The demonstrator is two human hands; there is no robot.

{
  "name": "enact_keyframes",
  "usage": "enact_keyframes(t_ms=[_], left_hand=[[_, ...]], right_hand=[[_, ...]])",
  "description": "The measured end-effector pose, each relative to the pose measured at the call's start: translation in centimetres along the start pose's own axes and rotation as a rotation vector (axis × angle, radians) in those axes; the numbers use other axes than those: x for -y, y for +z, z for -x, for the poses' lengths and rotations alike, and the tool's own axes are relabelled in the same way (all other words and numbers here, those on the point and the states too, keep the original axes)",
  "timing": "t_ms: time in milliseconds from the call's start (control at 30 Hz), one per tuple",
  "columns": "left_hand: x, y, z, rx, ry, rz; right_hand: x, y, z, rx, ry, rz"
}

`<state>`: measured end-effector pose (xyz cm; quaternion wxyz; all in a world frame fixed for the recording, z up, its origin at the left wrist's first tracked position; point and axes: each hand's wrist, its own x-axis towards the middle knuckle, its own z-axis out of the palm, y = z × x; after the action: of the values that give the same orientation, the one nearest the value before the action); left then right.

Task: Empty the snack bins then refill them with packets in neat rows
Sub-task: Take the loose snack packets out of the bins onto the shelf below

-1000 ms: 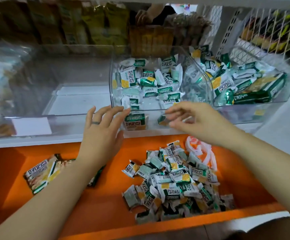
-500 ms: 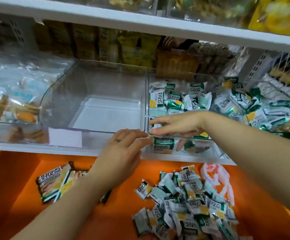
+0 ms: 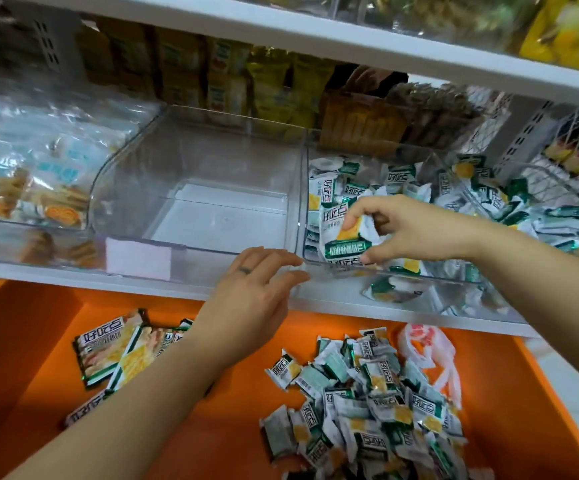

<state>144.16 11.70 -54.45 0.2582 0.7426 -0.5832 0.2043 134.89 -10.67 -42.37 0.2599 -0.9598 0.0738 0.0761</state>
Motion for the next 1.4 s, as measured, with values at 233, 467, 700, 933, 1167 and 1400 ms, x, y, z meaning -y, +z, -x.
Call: enact_keyframes(t_ms=[233, 467, 700, 933, 1167, 1400], left_hand=[[-0.3, 0.2, 0.1, -0.003, -0.008, -0.040], [-1.1, 0.4, 0.3, 0.029, -0.028, -0.080], [-1.3, 0.4, 0.4, 0.053, -0.023, -0.092], [-1.7, -1.0, -0.8, -0.026, -0.128, -0.003], [-1.6, -0.8, -0.4, -0.017, -0.121, -0.016], [-1.3, -0.9, -0.6, -0.020, -0.119, -0.024]], right_hand=[[2.9, 1.1, 8.4, -0.255, -0.111, -0.055], [-5.8, 10.1, 12.7, 0.176, 0.291, 0.047], [-11.0, 13.7, 14.1, 0.311, 0.436, 0.131], [-2.6, 4.9, 10.9, -0.272, 0.079, -0.039], [-2.9, 0.7, 4.3, 0.040, 0.282, 0.128], [-4.8, 1.4, 2.0, 0.316, 0.333, 0.037]])
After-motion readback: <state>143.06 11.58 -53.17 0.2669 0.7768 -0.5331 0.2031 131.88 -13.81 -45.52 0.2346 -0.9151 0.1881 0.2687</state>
